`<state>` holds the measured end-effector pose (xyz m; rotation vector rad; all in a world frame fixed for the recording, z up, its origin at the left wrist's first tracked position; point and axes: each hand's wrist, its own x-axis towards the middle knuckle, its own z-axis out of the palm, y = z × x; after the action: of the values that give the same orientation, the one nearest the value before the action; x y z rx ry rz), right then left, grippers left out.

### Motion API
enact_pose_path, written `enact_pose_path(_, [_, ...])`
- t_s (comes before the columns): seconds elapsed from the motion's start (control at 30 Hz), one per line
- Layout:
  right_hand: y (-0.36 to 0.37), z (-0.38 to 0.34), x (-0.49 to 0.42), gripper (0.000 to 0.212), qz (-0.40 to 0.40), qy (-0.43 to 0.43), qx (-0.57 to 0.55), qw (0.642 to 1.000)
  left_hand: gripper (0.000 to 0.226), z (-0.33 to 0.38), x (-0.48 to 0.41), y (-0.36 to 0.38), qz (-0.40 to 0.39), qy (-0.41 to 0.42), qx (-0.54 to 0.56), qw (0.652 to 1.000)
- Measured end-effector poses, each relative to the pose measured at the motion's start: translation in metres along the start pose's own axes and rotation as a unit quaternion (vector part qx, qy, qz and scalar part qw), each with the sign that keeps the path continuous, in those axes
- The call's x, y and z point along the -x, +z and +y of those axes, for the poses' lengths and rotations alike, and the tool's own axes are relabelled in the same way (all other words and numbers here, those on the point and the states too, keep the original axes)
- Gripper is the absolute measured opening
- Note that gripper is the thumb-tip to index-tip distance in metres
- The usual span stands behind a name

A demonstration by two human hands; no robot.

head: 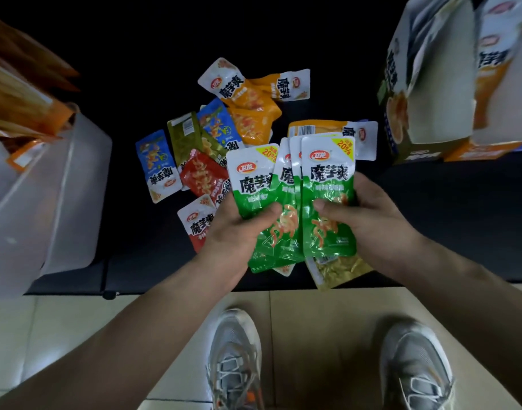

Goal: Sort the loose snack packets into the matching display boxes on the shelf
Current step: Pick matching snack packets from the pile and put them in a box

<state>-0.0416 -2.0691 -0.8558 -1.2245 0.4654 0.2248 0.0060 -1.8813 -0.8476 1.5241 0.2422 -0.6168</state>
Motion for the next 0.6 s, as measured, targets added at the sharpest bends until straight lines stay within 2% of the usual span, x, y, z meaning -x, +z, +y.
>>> enact_pose_path(0.1, [-0.002,-0.0013,-0.0005,0.044,-0.012,-0.007,0.005,1.0,0.05,0.0016,-0.0009,0.0031,-0.005,-0.013,0.022,1.0])
enact_pose_path(0.2, [-0.0046,-0.0008,-0.0013,0.044,0.001,-0.019,0.011,1.0,0.031,0.0038,-0.0006,0.004,0.009,-0.034,0.059,0.998])
enact_pose_path(0.23, [-0.0052,-0.0002,-0.0013,0.042,0.0,-0.019,0.008,1.0,0.027,0.0032,-0.0018,0.0028,0.016,-0.018,0.035,0.999])
enact_pose_path(0.33, [-0.0054,0.0019,-0.0011,0.037,-0.018,-0.012,0.006,1.0,0.034,0.0037,0.0005,0.0023,0.003,0.021,-0.035,0.999])
enact_pose_path(0.47, [-0.0037,0.0045,-0.0021,0.04,-0.023,-0.012,0.031,0.999,0.02,0.0028,0.0025,0.0047,-0.003,-0.012,0.03,0.999])
enact_pose_path(0.53, [-0.0039,0.0035,-0.0022,0.042,-0.026,-0.016,0.035,0.999,0.029,0.0016,0.0014,0.0019,0.005,-0.011,0.023,1.0])
enact_pose_path(0.6, [-0.0044,0.0024,-0.0021,0.043,-0.028,-0.021,0.032,0.999,0.055,0.0029,0.0018,0.0004,-0.002,0.005,-0.027,1.0])
